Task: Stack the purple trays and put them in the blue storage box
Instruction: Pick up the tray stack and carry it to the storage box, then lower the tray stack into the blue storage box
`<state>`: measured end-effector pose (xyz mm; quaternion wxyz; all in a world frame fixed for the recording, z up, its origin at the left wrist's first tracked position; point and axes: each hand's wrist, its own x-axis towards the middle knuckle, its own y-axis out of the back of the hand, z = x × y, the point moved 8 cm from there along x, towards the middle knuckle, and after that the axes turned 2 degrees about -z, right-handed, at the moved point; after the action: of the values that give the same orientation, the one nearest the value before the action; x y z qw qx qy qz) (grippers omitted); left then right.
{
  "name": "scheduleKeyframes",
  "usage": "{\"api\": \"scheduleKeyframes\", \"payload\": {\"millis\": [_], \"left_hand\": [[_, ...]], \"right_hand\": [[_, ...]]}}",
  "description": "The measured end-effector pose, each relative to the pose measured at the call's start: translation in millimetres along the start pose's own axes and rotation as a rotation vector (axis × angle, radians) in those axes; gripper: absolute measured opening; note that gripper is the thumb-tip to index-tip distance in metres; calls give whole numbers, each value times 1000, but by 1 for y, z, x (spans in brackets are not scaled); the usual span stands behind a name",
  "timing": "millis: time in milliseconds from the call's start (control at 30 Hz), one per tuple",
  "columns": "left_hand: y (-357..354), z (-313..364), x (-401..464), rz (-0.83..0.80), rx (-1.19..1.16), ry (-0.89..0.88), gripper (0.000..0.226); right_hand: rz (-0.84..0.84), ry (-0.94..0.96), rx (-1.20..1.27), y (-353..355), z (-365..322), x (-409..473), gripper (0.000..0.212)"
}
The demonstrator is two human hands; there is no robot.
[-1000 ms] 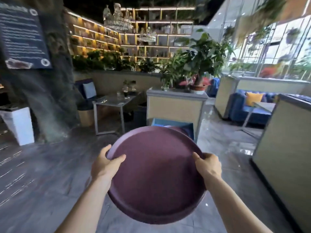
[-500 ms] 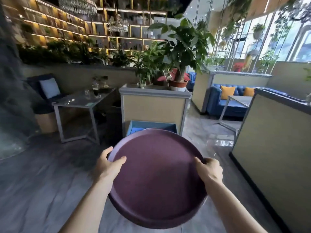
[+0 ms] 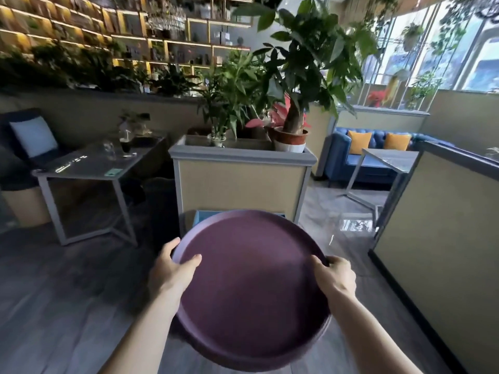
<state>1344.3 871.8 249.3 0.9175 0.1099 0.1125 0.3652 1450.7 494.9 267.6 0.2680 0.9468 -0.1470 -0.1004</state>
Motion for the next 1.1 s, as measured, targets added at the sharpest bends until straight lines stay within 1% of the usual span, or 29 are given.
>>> {"api": "scheduleKeyframes", "payload": {"millis": [300, 433, 567, 667, 800, 900, 933, 967, 1067, 1100], "left_hand": [[-98, 8, 140, -5, 43, 26, 64], [-143, 16, 204, 52, 95, 40, 59], [-180, 13, 260, 88, 172, 68, 64], [-200, -1, 293, 96, 221, 132, 65], [-219, -31, 324, 90, 267, 212, 44], [-233, -57, 345, 56, 331, 254, 22], [-237, -67, 351, 49, 356, 263, 20], [-241, -77, 357, 44, 377, 271, 21], [-250, -110, 373, 32, 441, 308, 43], [-252, -121, 378, 26, 463, 314, 43]], "right_hand": [[-11, -47, -14, -85, -20, 152, 27], [-34, -83, -39, -120, -32, 233, 28], [-79, -94, -51, -159, -42, 295, 32], [-104, -107, -91, -184, -41, 328, 32], [-146, -125, -166, -217, -29, 357, 32], [-156, -117, -236, -242, -14, 373, 29], [-159, -126, -255, -250, -6, 376, 29], [-161, -139, -274, -258, 3, 379, 29], [-170, -175, -343, -284, 33, 384, 32], [-176, -182, -366, -292, 42, 386, 32]]}}
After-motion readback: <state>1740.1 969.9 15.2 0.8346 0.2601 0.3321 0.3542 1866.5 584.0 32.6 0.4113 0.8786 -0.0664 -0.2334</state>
